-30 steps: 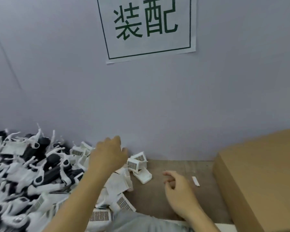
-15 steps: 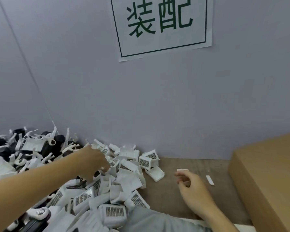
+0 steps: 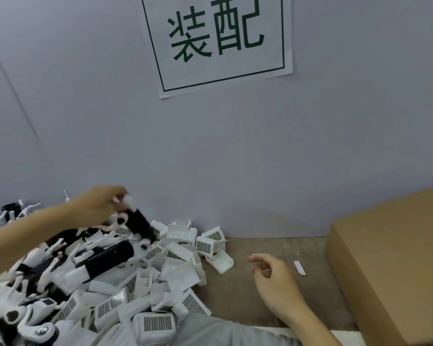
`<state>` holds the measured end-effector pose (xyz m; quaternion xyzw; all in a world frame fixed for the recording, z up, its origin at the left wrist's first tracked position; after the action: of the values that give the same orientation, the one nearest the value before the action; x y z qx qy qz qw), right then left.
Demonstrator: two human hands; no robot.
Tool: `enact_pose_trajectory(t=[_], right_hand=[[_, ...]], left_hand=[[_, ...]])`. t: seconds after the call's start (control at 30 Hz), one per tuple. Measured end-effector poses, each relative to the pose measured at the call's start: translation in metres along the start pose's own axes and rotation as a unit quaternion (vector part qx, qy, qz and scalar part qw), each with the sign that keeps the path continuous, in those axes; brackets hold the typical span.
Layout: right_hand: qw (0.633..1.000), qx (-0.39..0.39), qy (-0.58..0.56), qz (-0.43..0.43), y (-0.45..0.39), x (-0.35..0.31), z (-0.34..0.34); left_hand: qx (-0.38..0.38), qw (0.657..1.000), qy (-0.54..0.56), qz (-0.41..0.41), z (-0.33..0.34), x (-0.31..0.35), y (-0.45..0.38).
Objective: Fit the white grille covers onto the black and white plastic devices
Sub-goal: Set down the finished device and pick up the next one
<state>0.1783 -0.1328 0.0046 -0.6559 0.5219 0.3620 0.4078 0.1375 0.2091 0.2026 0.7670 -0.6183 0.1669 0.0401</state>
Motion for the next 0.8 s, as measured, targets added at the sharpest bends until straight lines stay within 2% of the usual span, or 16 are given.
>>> enact_pose_trajectory(t=[0.07, 0.1, 0.2, 0.3, 0.4, 0.5, 0.57, 0.6, 0.67, 0.7, 0.77, 0.8], right_hand=[[1.000, 0.000, -0.024, 0.001, 0.001, -0.002, -0.001], [0.999, 0.000, -0.045, 0.003, 0.001, -0.004, -0.002], [0.986, -0.005, -0.164, 0.023, 0.003, -0.013, -0.006], [0.936, -0.049, -0.340, 0.079, 0.007, -0.017, -0.007], [0.908, -0.141, -0.374, 0.126, 0.011, -0.016, -0.007], [0.899, -0.209, -0.352, 0.155, 0.016, -0.012, -0.007], [0.903, -0.275, -0.298, 0.143, 0.024, -0.016, 0.001], [0.913, -0.280, -0.269, 0.128, 0.023, -0.016, 0.003], [0.947, -0.194, -0.237, 0.099, 0.010, -0.012, -0.005], [0.959, -0.122, -0.240, 0.089, 0.003, -0.008, -0.014], [0.965, 0.009, -0.256, 0.062, -0.006, -0.004, -0.035], [0.967, 0.068, -0.242, 0.045, -0.006, -0.005, -0.047]], left_hand=[[0.080, 0.984, 0.158, -0.001, -0.024, 0.009, 0.003], [0.088, 0.964, 0.252, 0.002, -0.027, 0.018, 0.006], [0.082, 0.867, 0.491, -0.018, -0.003, 0.056, 0.022], [0.001, 0.773, 0.627, -0.096, 0.070, 0.089, 0.036], [-0.074, 0.721, 0.664, -0.184, 0.159, 0.119, 0.056], [-0.058, 0.693, 0.673, -0.252, 0.220, 0.120, 0.069], [-0.025, 0.686, 0.677, -0.266, 0.239, 0.113, 0.070], [-0.007, 0.678, 0.684, -0.269, 0.242, 0.110, 0.070], [0.052, 0.655, 0.708, -0.258, 0.238, 0.106, 0.068], [0.089, 0.661, 0.705, -0.240, 0.230, 0.105, 0.066], [0.146, 0.718, 0.650, -0.202, 0.213, 0.107, 0.067], [0.151, 0.737, 0.632, -0.183, 0.208, 0.111, 0.067]])
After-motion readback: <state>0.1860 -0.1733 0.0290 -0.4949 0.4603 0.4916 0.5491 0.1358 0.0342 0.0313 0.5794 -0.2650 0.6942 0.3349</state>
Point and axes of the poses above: each hand's wrist, its own y-axis away from the middle knuckle, its own z-axis out of the palm, x = y × z, the point moved 9 cm from there along -y, towards the middle knuckle, and after that the axes turned 7 degrees about y, right-handed, at the moved point
